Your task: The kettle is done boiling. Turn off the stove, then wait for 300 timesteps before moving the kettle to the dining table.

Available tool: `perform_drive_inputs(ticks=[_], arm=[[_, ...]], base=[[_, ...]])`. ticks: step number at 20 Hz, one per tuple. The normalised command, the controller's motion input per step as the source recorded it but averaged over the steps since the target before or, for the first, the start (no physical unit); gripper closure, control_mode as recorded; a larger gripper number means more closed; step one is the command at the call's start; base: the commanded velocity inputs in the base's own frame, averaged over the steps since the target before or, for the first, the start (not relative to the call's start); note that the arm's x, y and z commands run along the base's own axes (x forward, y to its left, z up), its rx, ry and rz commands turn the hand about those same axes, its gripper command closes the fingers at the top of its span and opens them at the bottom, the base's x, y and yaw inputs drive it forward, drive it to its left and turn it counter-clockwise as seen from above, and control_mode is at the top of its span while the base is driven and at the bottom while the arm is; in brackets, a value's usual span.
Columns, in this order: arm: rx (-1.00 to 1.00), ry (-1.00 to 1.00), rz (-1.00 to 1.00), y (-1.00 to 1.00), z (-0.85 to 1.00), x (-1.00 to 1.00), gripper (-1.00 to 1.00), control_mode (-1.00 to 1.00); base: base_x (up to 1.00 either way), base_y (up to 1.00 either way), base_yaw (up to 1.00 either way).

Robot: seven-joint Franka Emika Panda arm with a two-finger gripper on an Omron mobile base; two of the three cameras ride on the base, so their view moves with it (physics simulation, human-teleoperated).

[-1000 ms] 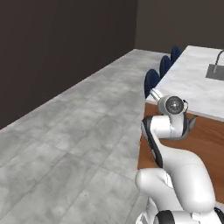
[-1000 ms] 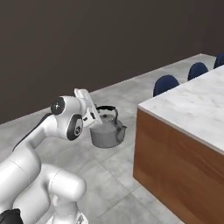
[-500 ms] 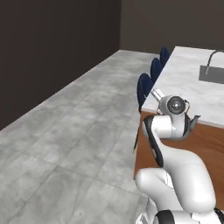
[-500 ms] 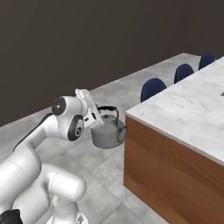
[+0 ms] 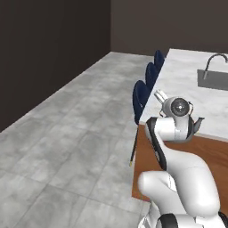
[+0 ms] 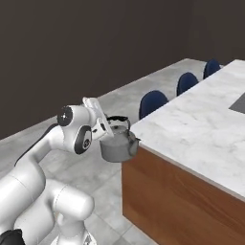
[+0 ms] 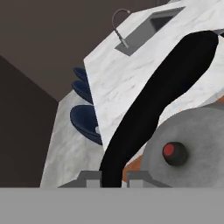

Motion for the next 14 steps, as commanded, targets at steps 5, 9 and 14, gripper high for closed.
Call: perform_drive_inputs(ticks=[5, 9, 14], arm=[[0.0, 0.0, 0.0, 0.0, 0.0, 0.0, 1.0, 1.0], [0.0, 0.0, 0.0, 0.0, 0.0, 0.0, 1.0, 1.0], [0.0, 0.0, 0.0, 0.0, 0.0, 0.0, 1.0, 1.0]], base=[[0.65, 0.0, -0.15], [0.62, 0.0, -0.15], [0.64, 0.0, -0.16]])
